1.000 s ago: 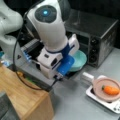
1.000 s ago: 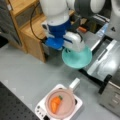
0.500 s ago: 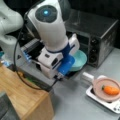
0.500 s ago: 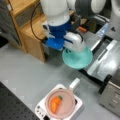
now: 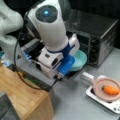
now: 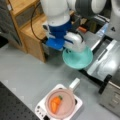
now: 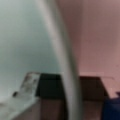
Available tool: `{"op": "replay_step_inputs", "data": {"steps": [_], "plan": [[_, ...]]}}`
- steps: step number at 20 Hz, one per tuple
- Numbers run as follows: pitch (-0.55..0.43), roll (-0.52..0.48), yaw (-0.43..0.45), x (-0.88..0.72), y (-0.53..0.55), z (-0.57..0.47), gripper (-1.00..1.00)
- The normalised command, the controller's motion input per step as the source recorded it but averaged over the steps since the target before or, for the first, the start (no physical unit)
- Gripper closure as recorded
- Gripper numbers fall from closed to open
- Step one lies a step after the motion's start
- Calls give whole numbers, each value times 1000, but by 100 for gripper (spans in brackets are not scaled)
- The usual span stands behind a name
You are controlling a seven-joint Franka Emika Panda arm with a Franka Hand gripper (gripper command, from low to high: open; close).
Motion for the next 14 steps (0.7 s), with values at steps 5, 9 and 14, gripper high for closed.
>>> {"op": "replay_step_inputs", "data": {"steps": [5, 9, 14], "plan": [[-283, 73, -101, -293, 121, -116, 100], [-283, 73, -101, -293, 121, -116, 100], [-283, 73, -101, -293, 121, -116, 100]]}}
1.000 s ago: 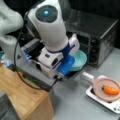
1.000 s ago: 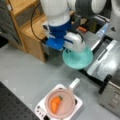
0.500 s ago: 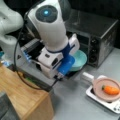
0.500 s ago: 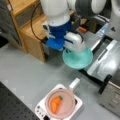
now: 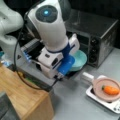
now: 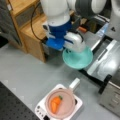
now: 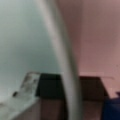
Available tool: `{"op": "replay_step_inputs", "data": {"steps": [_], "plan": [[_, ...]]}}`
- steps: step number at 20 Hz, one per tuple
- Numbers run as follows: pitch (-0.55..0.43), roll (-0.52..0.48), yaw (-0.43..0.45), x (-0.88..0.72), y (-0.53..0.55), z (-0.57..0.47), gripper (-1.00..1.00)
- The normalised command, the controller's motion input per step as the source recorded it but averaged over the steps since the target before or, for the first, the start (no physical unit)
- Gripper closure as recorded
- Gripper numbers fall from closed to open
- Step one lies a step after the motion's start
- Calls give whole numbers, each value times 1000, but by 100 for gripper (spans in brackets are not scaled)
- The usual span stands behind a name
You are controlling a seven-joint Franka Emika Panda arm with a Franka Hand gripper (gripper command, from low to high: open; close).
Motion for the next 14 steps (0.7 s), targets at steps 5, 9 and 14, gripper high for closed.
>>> {"op": "replay_step_inputs", "data": {"steps": [5, 9, 14], "plan": [[-283, 73, -101, -293, 121, -116, 100], [-283, 73, -101, -293, 121, -116, 100], [-283, 73, -101, -293, 121, -116, 100]]}}
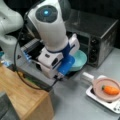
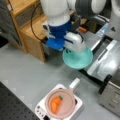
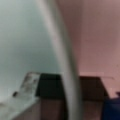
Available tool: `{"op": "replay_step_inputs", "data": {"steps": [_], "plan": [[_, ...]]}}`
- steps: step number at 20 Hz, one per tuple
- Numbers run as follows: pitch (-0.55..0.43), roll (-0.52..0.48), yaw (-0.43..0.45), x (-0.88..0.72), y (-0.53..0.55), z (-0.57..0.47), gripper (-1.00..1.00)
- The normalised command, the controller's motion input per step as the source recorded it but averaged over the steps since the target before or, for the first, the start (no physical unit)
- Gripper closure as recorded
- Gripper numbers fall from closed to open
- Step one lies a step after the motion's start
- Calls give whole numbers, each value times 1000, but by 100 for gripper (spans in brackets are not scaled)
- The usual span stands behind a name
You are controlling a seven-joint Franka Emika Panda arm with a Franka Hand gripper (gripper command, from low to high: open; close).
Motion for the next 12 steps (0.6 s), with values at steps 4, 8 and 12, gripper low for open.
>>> {"op": "replay_step_inputs", "data": {"steps": [4, 8, 12], "plan": [[-283, 73, -101, -293, 121, -115, 100], [-283, 73, -101, -293, 121, -115, 100], [-283, 73, -101, -293, 121, -115, 100]]}}
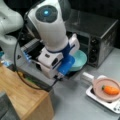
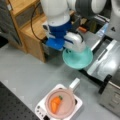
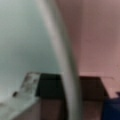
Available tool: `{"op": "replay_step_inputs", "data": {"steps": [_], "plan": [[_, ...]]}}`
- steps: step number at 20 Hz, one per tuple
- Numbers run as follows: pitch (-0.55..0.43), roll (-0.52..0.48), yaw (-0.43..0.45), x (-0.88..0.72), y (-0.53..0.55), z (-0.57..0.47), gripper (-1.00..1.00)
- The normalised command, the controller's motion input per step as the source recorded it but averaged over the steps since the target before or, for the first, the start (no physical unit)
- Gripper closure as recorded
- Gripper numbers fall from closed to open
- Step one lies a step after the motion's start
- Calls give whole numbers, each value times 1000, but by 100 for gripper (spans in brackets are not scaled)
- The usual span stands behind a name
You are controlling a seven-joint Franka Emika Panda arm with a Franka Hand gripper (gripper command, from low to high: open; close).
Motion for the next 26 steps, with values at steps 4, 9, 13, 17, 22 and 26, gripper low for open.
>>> {"op": "replay_step_inputs", "data": {"steps": [4, 9, 13, 17, 22, 26], "plan": [[-283, 73, -101, -293, 121, -115, 100], [-283, 73, -101, -293, 121, -115, 100], [-283, 73, -101, -293, 121, -115, 100], [-283, 73, -101, -293, 121, -115, 100], [-283, 73, -101, -293, 121, -115, 100], [-341, 70, -48, -259, 106, -97, 100]]}}
